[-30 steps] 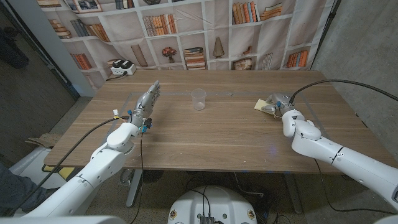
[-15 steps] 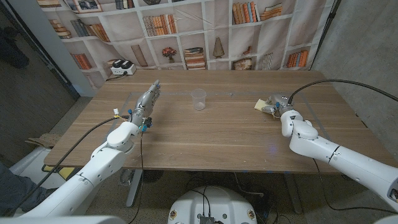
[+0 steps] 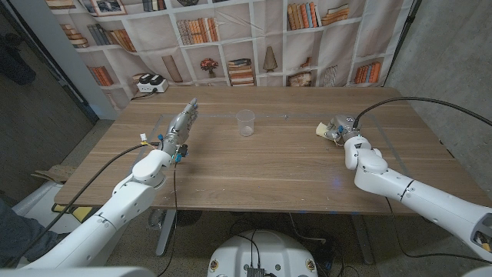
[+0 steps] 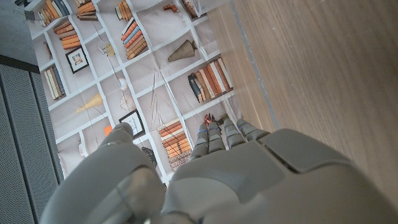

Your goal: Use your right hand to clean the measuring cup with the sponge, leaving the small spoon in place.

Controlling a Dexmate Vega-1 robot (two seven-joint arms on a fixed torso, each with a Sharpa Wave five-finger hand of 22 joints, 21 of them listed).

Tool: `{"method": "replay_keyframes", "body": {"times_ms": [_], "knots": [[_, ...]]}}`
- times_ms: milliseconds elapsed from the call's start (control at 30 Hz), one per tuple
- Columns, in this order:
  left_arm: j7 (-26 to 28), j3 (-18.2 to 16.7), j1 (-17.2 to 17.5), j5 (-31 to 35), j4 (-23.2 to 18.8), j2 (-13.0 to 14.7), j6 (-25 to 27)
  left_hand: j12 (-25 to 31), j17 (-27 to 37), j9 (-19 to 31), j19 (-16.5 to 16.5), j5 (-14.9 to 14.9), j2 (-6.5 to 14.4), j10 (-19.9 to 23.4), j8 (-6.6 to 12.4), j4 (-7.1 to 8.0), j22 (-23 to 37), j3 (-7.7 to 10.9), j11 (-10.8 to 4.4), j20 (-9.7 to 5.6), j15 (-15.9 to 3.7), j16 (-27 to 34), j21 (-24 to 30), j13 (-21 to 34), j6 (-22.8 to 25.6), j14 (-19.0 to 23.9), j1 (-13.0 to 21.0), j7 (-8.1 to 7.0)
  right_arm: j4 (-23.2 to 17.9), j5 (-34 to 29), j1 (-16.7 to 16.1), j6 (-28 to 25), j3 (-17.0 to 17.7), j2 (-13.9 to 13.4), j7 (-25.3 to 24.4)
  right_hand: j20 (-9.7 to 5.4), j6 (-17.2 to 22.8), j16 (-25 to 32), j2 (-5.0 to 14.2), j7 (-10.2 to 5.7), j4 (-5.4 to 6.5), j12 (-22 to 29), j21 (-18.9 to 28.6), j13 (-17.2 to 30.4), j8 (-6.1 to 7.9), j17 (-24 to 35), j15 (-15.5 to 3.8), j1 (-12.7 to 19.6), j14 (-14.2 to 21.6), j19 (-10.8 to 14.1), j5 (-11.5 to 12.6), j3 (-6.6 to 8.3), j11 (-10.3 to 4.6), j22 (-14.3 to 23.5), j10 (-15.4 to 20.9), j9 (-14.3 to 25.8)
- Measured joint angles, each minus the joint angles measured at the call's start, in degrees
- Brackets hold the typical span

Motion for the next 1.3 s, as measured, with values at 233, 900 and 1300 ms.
{"method": "replay_keyframes", "body": {"times_ms": [233,900,1300], "knots": [[0.28,-0.07,0.00,0.09,-0.04,0.02,0.00,0.00,0.00,0.00,-0.22,0.00,0.15,0.03,0.00,0.00,0.00,0.00,-0.04,0.22,0.00,0.00,0.00,0.00,0.00,0.00,0.14,0.00,1.05,-1.05,0.04,0.42,-0.30,0.56,-2.00,-1.63,4.74,-0.07,0.96,0.08,0.13,1.44,0.43,0.96,3.63,0.16,-1.23,2.01,6.34,1.00,-0.01,0.65,-0.79,0.28,8.22,1.43],[0.33,-0.29,-0.06,0.28,-0.28,0.43,0.32,0.00,0.00,-0.01,-0.41,-0.21,0.15,0.22,0.00,0.25,0.00,-0.24,-0.23,0.41,0.00,0.00,0.00,0.00,0.00,0.00,0.15,0.00,0.21,-1.38,-1.41,1.53,1.10,1.15,-5.43,-1.80,5.82,0.88,1.50,-0.41,0.38,3.41,0.43,4.45,5.30,0.27,-3.84,3.91,13.68,2.84,-0.46,1.50,-0.88,0.28,12.93,2.42],[0.83,-0.17,-0.46,1.28,-0.72,1.03,1.20,0.00,-0.14,-0.01,-0.41,-0.21,2.52,0.72,0.00,-1.11,0.00,0.81,-0.73,0.40,-0.57,0.00,0.00,0.00,0.72,0.56,2.57,-0.31,-3.50,0.34,-3.52,1.65,4.16,1.10,-8.36,-1.80,6.00,0.38,1.49,-0.60,0.37,3.62,0.43,4.77,5.29,0.27,-3.97,3.90,14.21,2.84,-0.46,1.50,-0.88,0.27,12.94,2.33]]}}
